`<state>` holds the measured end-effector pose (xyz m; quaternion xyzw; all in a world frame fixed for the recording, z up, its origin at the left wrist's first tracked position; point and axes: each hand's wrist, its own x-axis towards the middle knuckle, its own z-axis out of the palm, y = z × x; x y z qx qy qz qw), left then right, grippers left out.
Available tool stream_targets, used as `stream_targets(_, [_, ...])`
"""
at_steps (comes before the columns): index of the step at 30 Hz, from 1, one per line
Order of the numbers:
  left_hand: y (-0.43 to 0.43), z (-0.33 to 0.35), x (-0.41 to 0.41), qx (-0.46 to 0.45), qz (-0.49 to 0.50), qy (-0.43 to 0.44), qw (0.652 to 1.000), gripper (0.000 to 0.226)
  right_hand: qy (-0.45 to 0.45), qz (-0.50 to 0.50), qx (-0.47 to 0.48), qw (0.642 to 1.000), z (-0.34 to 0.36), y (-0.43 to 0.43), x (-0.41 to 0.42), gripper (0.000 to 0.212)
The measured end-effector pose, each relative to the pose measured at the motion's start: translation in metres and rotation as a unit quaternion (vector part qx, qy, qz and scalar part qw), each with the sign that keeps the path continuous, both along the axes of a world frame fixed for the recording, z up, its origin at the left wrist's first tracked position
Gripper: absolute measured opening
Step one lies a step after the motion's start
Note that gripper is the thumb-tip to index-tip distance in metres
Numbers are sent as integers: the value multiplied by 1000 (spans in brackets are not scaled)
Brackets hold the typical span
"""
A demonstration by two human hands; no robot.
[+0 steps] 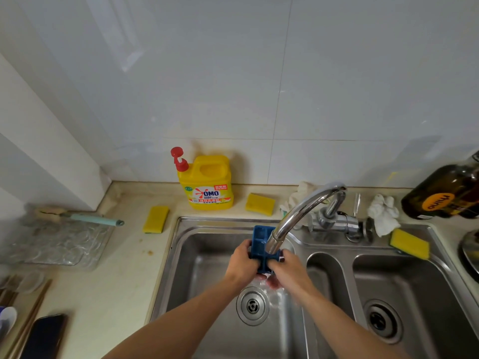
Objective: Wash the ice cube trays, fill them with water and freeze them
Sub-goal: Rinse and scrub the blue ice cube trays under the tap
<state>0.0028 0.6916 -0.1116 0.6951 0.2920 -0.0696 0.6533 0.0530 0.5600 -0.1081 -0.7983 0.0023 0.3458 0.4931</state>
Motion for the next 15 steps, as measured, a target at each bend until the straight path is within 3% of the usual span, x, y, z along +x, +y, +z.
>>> stream_targets(3, [-2,-2,2,-5,15,1,1000,36,12,-30,42,999,3,-1,4,10])
stream_targets(8, [-3,3,0,2,-46,-13,999,39,26,-61,37,997,5,-6,12,11])
stream_targets(15, [-1,1,5,-106,-46,58,992,31,-35,-22,-32,999,4,-5,17,12])
